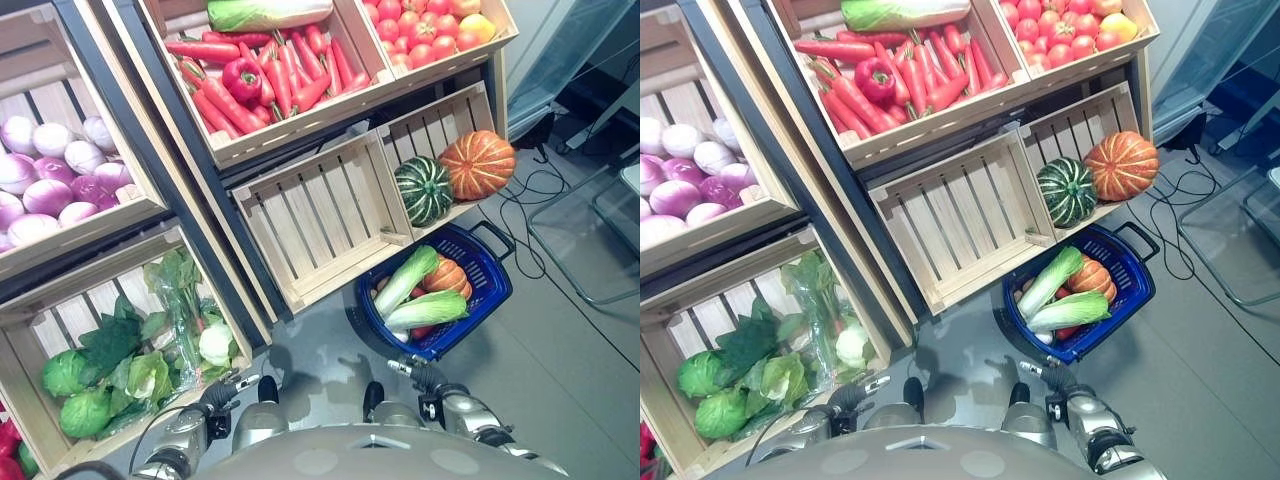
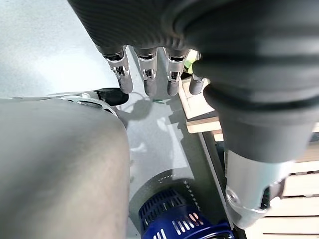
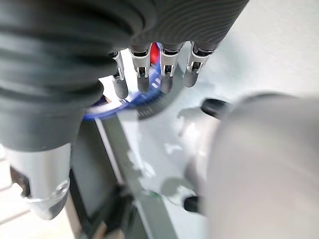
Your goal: Pick up fruits and vegetables into the basket
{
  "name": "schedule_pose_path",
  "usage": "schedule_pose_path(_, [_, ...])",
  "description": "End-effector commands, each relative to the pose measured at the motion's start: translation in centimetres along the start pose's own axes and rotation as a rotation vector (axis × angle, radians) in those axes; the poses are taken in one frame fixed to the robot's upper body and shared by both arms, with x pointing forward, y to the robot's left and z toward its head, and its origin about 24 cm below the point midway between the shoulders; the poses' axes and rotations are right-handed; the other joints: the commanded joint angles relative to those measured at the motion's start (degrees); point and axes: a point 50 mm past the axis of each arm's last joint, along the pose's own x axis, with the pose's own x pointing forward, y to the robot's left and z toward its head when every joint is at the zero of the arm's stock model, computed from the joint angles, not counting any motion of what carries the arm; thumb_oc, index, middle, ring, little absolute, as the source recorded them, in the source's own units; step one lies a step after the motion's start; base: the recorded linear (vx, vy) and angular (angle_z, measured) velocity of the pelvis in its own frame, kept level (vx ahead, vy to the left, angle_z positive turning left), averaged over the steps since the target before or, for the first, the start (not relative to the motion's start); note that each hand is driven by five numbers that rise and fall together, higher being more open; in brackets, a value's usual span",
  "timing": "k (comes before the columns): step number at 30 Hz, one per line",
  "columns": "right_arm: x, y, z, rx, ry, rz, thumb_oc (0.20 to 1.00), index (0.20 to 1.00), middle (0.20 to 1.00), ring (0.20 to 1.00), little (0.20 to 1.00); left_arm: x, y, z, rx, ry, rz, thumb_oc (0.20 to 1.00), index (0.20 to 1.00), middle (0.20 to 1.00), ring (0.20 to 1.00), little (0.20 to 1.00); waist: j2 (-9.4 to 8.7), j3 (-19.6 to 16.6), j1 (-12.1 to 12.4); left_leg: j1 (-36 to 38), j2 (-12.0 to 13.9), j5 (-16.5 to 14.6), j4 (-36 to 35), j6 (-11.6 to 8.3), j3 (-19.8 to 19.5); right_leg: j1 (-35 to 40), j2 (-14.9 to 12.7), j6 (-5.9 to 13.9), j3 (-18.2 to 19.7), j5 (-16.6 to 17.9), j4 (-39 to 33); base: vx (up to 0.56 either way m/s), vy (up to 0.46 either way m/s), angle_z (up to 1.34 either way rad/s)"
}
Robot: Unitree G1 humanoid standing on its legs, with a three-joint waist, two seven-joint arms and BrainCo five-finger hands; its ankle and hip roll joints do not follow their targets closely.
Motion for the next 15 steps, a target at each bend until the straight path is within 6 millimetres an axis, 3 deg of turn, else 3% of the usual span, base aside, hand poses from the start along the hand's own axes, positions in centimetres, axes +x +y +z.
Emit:
schedule_pose_path(1, [0.3,0.4,0.2,-0.019,0.065,0.033,1.000,1.000,1.000,1.000,1.000,0.7,-1.1,0.7,0.044,0.028,-0.046,1.000,1.000,1.000,1.000,1.000,-0.07,1.43,0.34,0.88,-2.12,-7.42,1.96,2.13,0.59,0.74,-2.64,3.03,-2.90,-0.08,2.35,-0.03,0.053,-0.13])
schedule_pose_path(7, [0.0,0.7,-2.5,0.196,0.205,0.092,1.000,1.000,1.000,1.000,1.000,0.9,-1.8,0.2,-0.002,0.069,-0.075,1.000,1.000,1.000,1.000,1.000,0.71,0.10,-0.05,1.91,-3.24,-8.37,2.49,3.11,0.78,1.83,-2.81,2.77,-3.36,-0.62,2.59,-0.04,0.063,-0.03])
schedule_pose_path(15, [-0.3,0.4,-3.6,0.111,0.296,0.101,1.000,1.000,1.000,1.000,1.000,0.9,-2.3,-0.5,0.049,0.145,-0.101,1.000,1.000,1.000,1.000,1.000,0.67,-1.25,0.33,2.98,-4.07,-9.21,2.96,3.87,0.44,3.17,-2.63,2.47,-3.99,-1.14,2.70,0.00,0.014,-0.02])
